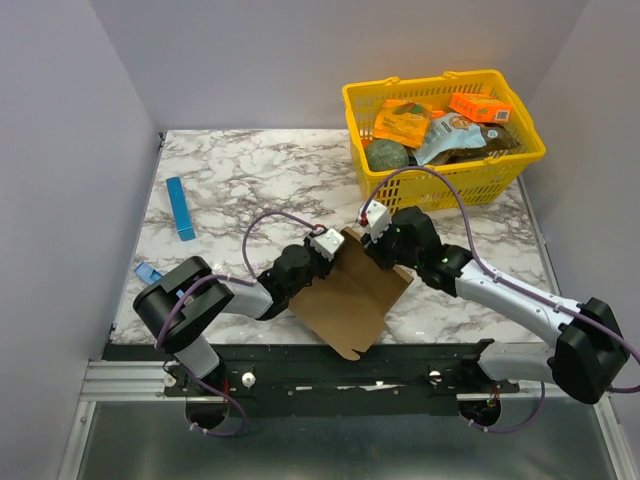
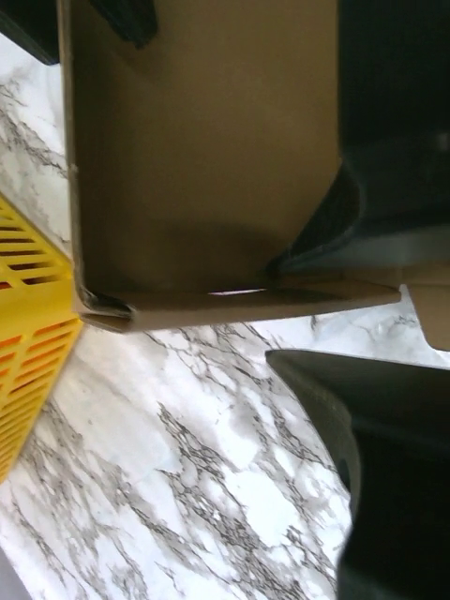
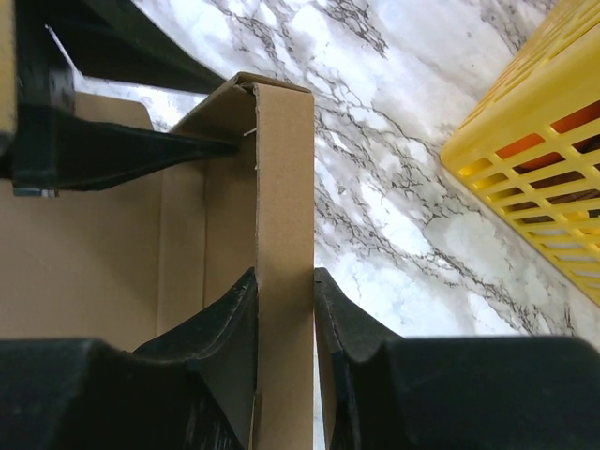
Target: Fold the paper box
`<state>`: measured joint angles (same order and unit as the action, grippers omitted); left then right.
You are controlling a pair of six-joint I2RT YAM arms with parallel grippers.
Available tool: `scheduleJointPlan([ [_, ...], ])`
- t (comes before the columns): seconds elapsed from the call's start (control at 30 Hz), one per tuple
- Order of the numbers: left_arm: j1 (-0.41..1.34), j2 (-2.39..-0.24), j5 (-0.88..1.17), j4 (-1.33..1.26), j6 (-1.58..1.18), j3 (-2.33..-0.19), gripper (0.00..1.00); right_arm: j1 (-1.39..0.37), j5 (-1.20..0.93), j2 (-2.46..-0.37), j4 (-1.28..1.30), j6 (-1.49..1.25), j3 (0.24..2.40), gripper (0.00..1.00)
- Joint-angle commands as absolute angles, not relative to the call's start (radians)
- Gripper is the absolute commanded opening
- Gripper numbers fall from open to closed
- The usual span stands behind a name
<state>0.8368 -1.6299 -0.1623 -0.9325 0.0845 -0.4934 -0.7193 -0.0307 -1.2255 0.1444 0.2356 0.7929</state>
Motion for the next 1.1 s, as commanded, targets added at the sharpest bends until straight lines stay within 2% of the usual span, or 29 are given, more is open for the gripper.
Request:
scheduleJointPlan([
  [0.0, 0.807, -1.543, -0.083, -0.904, 0.005, -0.476, 0.55, -0.726, -0.035, -1.256, 0.170, 0.226, 0.818, 0.35],
  [0.17, 0.770, -1.483, -0.015, -0.865, -0.038, -0.474, 0.71, -0.726, -0.028, -1.256, 0.170, 0.218, 0.818, 0.35],
  [0.2, 0.766, -1.471, -0.008, -0.862, -0.047, -0.471, 0.78, -0.726, -0.023, -1.262, 0.170, 0.215, 0.819, 0.35],
  [0.27, 0.756, -1.415, -0.002, -0.827, -0.069, -0.474, 0.83, -0.726, -0.006, -1.276, 0.176, 0.196, 0.825, 0.35],
  [0.3, 0.746, -1.390, -0.003, -0.807, -0.075, -0.477, 0.91, -0.726, -0.006, -1.288, 0.181, 0.189, 0.830, 0.35],
  [0.4, 0.718, -1.272, -0.034, -0.689, -0.109, -0.503, 0.98, -0.726, 0.018, -1.304, 0.204, 0.129, 0.845, 0.35],
  [0.83, 0.520, -0.747, -0.140, 0.145, -0.472, -0.681, 0.99, -0.726, 0.146, -1.379, 0.132, -0.438, 0.786, 0.36],
  [0.93, 0.440, -0.713, -0.024, 0.291, -0.505, -0.703, 0.99, -0.726, 0.155, -1.390, 0.074, -0.537, 0.758, 0.43],
  [0.97, 0.422, -0.707, -0.003, 0.313, -0.526, -0.698, 0.99, -0.726, 0.135, -1.397, 0.048, -0.548, 0.755, 0.54],
  [1.03, 0.365, -0.684, -0.002, 0.360, -0.552, -0.667, 0.99, -0.726, 0.130, -1.411, 0.048, -0.557, 0.761, 0.68],
  [1.07, 0.347, -0.675, 0.023, 0.374, -0.570, -0.655, 0.99, -0.726, 0.124, -1.410, 0.052, -0.554, 0.767, 0.81],
])
